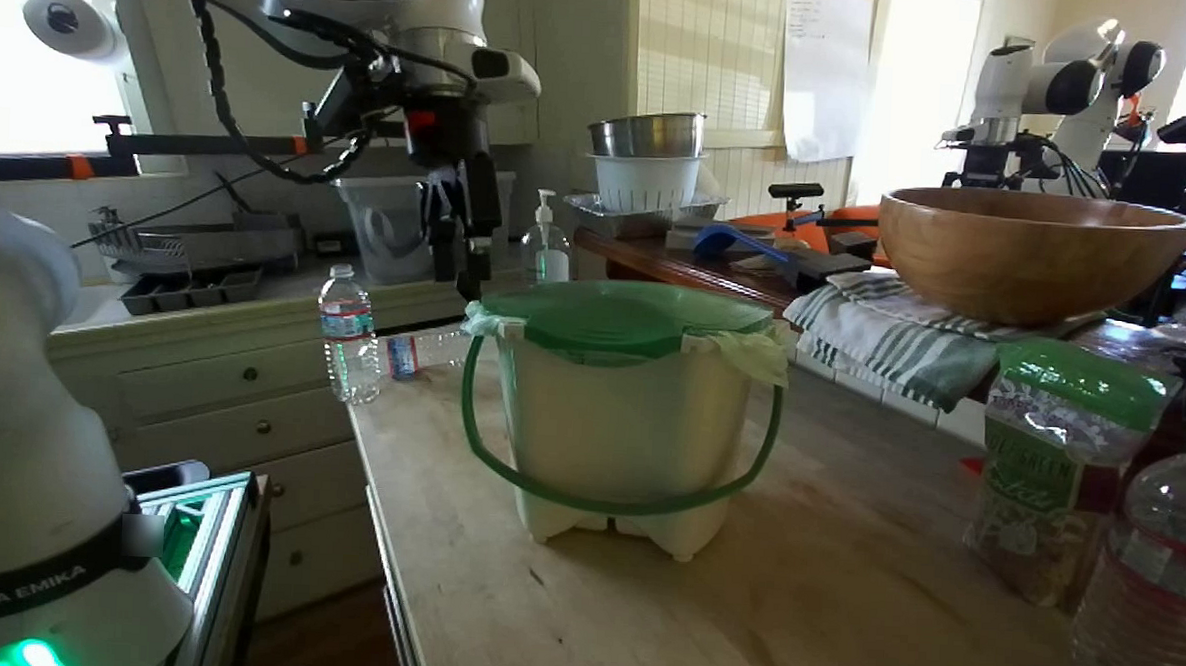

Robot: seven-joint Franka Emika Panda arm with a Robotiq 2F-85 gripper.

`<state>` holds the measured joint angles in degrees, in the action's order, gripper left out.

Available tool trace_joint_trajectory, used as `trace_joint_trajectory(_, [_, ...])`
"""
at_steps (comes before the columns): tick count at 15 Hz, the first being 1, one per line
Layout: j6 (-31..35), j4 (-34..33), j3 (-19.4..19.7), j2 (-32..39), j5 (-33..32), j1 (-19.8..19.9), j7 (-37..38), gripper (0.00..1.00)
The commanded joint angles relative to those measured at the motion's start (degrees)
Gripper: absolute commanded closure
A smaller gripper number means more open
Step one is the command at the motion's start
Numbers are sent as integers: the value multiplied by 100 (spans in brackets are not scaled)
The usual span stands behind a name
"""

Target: Push the bucket to the right

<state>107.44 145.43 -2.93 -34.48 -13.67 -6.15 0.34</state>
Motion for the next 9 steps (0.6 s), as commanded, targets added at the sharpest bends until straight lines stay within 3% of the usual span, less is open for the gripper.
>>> trace_joint_trajectory(1, [-41, 71, 3, -188, 363, 307, 640, 0])
trace_joint_trajectory(6, [58, 126, 62, -205, 730, 711, 1411, 0])
trace_joint_trajectory(9, [102, 176, 75, -99, 729, 817, 1372, 0])
